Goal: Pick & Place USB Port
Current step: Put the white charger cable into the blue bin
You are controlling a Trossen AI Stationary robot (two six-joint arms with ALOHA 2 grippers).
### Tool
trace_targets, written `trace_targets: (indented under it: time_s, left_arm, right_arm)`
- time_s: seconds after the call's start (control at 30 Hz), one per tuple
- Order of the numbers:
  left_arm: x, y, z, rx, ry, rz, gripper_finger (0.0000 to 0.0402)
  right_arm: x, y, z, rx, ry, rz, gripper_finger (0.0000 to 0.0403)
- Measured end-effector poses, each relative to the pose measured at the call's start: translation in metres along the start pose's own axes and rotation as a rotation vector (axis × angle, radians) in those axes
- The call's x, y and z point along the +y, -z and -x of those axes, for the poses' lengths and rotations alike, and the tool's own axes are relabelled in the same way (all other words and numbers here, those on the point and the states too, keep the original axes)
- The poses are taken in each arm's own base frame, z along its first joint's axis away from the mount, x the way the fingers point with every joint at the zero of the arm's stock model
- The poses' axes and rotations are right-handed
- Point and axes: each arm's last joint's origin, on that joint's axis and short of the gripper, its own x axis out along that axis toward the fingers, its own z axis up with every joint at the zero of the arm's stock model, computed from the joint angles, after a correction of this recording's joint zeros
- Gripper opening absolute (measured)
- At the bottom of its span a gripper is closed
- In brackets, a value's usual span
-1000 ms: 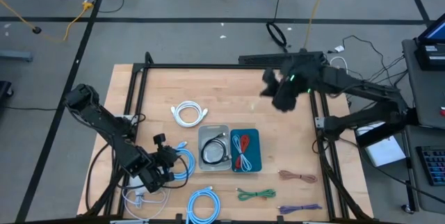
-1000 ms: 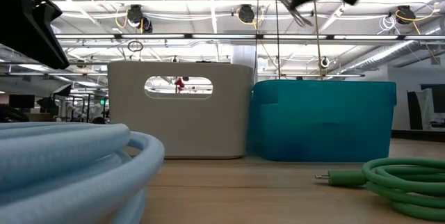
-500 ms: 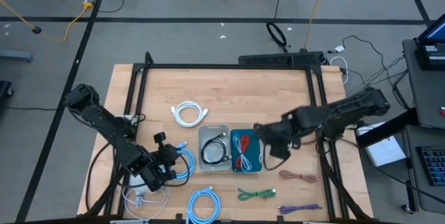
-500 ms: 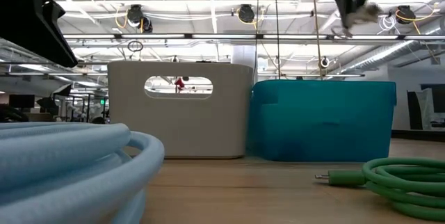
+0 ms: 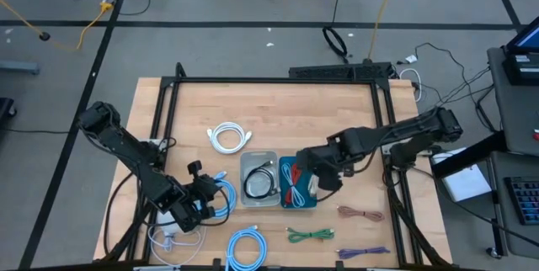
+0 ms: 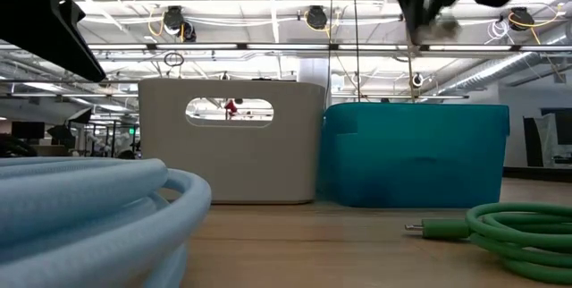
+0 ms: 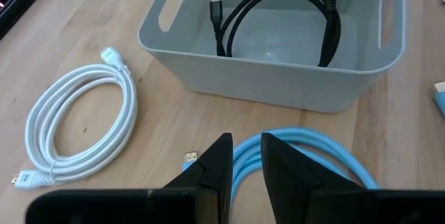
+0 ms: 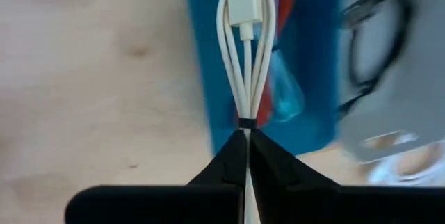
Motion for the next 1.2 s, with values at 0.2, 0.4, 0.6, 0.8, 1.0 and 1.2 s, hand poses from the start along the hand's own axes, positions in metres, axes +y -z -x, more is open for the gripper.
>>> trace_targets:
  time_s: [0.2, 0.4, 0.6, 0.8, 1.0, 1.2]
  left_arm:
    - [0.0, 0.0, 0.0, 0.001, -0.001, -0.008, 0.0081]
    - [0.0, 0.0, 0.0, 0.001, -0.002, -0.022, 0.0081]
    - [-0.001, 0.002, 0.002, 0.001, 0.005, -0.032, 0.0081]
    - [-0.003, 0.005, 0.005, -0.002, 0.019, -0.043, 0.0081]
    - [-0.005, 0.007, 0.008, -0.005, 0.027, -0.045, 0.0081]
    - [-0.007, 0.009, 0.01, -0.008, 0.036, -0.045, 0.0081]
  right_arm:
    - [-0.015, 0.005, -0.011, 0.011, 0.002, 0.009, 0.0]
    - [-0.028, 0.005, -0.043, 0.032, -0.072, 0.023, 0.0]
    - [-0.035, 0.007, -0.053, 0.001, -0.101, 0.012, 0.0]
    - [-0.034, 0.002, -0.058, -0.011, -0.121, -0.002, 0.0]
    - [-0.032, -0.012, -0.058, -0.058, -0.12, 0.003, 0.0]
    - [-0.032, -0.019, -0.059, -0.104, -0.109, -0.008, 0.0]
